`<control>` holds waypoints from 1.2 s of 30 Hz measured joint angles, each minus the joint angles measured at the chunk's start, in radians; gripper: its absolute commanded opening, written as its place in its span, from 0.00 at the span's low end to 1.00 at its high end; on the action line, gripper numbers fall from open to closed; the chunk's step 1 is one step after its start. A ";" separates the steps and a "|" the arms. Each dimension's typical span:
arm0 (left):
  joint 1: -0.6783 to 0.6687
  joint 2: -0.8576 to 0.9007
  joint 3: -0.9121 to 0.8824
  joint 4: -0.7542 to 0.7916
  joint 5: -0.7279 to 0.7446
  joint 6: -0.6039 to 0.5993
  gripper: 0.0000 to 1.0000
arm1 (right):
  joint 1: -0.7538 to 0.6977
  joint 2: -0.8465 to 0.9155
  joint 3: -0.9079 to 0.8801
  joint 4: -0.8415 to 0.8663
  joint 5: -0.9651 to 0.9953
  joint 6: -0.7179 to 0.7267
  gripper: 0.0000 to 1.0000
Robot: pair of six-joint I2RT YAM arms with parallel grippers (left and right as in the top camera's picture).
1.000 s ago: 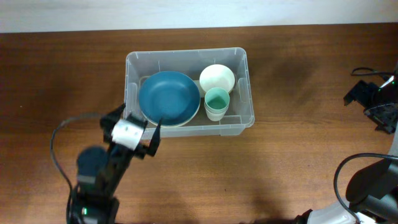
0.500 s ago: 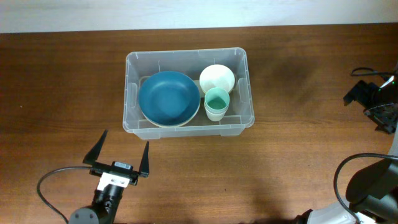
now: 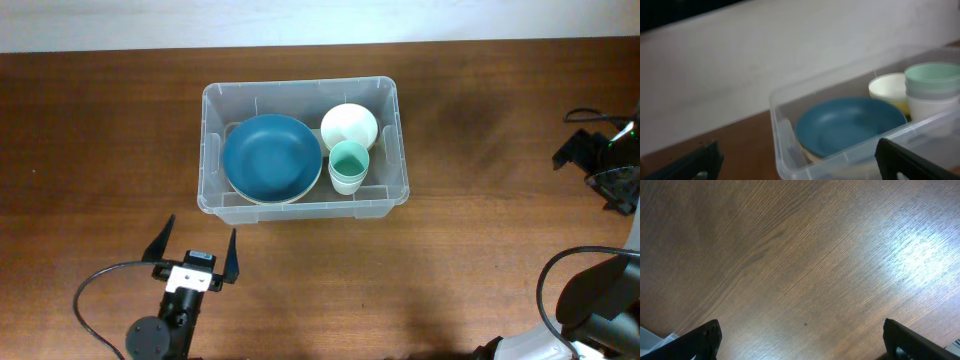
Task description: Pack container
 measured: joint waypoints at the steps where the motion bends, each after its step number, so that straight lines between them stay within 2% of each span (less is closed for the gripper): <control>1: 0.000 0.000 0.000 -0.034 0.000 0.001 0.99 | 0.000 0.000 0.000 0.000 0.000 0.000 0.99; 4: 0.000 -0.001 -0.002 -0.115 -0.003 0.001 0.99 | 0.000 0.000 0.000 0.000 0.000 0.000 0.99; 36: 0.000 -0.001 -0.002 -0.116 -0.004 0.002 0.99 | 0.000 0.000 0.000 0.000 0.000 0.000 0.99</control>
